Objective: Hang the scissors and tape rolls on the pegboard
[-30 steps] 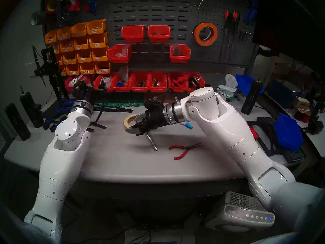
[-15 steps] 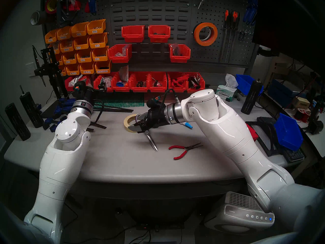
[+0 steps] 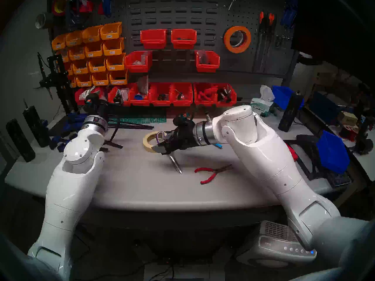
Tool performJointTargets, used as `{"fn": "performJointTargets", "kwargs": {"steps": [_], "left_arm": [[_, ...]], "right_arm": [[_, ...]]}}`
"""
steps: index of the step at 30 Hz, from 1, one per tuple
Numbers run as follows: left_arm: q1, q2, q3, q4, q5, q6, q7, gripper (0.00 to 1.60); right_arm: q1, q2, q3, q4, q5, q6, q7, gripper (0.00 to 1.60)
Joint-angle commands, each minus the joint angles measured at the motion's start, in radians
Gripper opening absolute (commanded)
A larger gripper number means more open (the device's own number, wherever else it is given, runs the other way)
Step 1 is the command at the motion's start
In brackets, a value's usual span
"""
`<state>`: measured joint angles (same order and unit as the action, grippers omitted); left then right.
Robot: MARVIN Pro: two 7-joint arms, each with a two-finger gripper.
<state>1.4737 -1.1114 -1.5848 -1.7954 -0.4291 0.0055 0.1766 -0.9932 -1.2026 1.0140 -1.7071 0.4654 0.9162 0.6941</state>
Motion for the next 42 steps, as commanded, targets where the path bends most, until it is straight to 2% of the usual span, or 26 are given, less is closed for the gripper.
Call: {"fn": "performJointTargets", "kwargs": {"steps": [1,5,13,26,42], "left_arm": [[-0.03,0.001,-0.013,-0.029,-0.002,-0.012,0.002,1.6],[-0.03,0.001,-0.013,-0.029,-0.002,-0.012,0.002,1.6],[-0.03,0.001,-0.013,-0.029,-0.002,-0.013,0.002,1.6],[-0.03,0.001,-0.013,-0.029,-0.002,-0.013,0.003,1.6],[-0.03,0.001,-0.013,-0.029,-0.002,-0.013,0.003,1.6]], "right_arm": [[-0.016,0.011,0.05,-0.084,0.013,0.024,-0.026,1.6],[-0.037,0.018,0.079,-0.124,0.022,0.044,-0.046,1.6],[-0.071,0.015,0.097,-0.159,0.041,0.044,-0.066,1.6],[-0.115,0.018,0.096,-0.194,0.069,0.044,-0.108,1.6],[-0.147,0.068,0.091,-0.227,0.102,0.044,-0.162,1.6]]}}
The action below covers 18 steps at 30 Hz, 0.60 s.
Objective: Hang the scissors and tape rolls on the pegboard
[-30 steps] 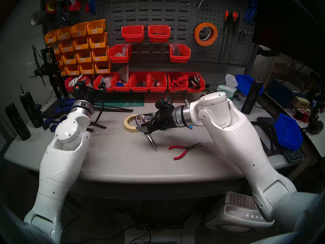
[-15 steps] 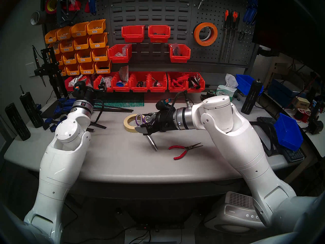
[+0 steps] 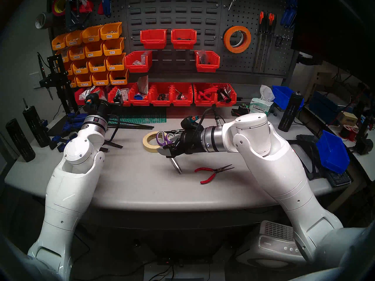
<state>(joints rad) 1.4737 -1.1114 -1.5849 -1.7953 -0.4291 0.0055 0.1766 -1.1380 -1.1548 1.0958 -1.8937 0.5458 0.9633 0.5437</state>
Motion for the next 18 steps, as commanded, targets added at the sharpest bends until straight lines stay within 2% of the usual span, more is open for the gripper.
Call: {"fn": "performJointTargets", "kwargs": {"steps": [1,18], "left_arm": [[-0.03,0.001,-0.013,-0.029,-0.002,-0.013,0.003,1.6],[-0.03,0.001,-0.013,-0.029,-0.002,-0.013,0.003,1.6]], "right_arm": [[-0.004,0.024,0.01,-0.042,0.026,-0.003,-0.014,1.6],[-0.031,0.073,0.001,-0.063,0.098,-0.003,-0.04,1.6]]}}
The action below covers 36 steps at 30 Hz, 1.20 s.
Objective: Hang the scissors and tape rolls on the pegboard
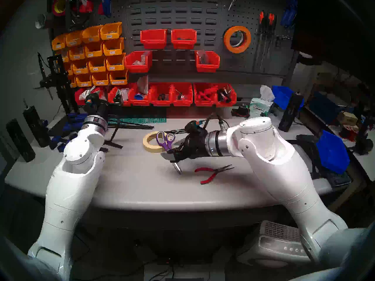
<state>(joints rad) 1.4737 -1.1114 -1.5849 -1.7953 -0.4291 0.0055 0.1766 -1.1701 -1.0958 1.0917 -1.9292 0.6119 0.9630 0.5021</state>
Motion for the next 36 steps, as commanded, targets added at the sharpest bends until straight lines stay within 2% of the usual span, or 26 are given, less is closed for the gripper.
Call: {"fn": "performJointTargets", "kwargs": {"steps": [1,16,36], "left_arm": [[-0.03,0.001,-0.013,-0.029,-0.002,-0.013,0.003,1.6],[-0.03,0.001,-0.013,-0.029,-0.002,-0.013,0.003,1.6],[-0.03,0.001,-0.013,-0.029,-0.002,-0.013,0.002,1.6]], "right_arm": [[0.0,0.014,0.005,-0.026,0.034,-0.003,0.001,1.6],[-0.016,0.009,0.007,-0.016,0.067,-0.003,-0.024,1.6],[-0.028,-0.044,-0.019,0.006,0.079,-0.013,-0.071,1.6]]}}
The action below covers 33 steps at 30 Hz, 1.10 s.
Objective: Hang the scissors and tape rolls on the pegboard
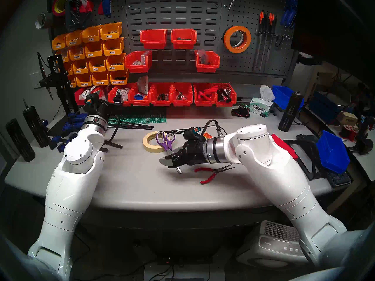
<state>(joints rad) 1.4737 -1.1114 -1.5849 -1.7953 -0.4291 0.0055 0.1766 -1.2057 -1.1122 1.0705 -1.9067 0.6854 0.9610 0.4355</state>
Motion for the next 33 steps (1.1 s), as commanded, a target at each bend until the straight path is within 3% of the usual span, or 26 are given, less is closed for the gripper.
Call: {"fn": "performJointTargets", "kwargs": {"steps": [1,33], "left_arm": [[-0.03,0.001,-0.013,-0.029,-0.002,-0.013,0.002,1.6],[-0.03,0.001,-0.013,-0.029,-0.002,-0.013,0.003,1.6]], "right_arm": [[0.006,-0.029,0.003,-0.016,0.006,-0.012,-0.007,1.6],[0.001,-0.03,0.007,0.031,0.002,-0.097,-0.022,1.6]]}}
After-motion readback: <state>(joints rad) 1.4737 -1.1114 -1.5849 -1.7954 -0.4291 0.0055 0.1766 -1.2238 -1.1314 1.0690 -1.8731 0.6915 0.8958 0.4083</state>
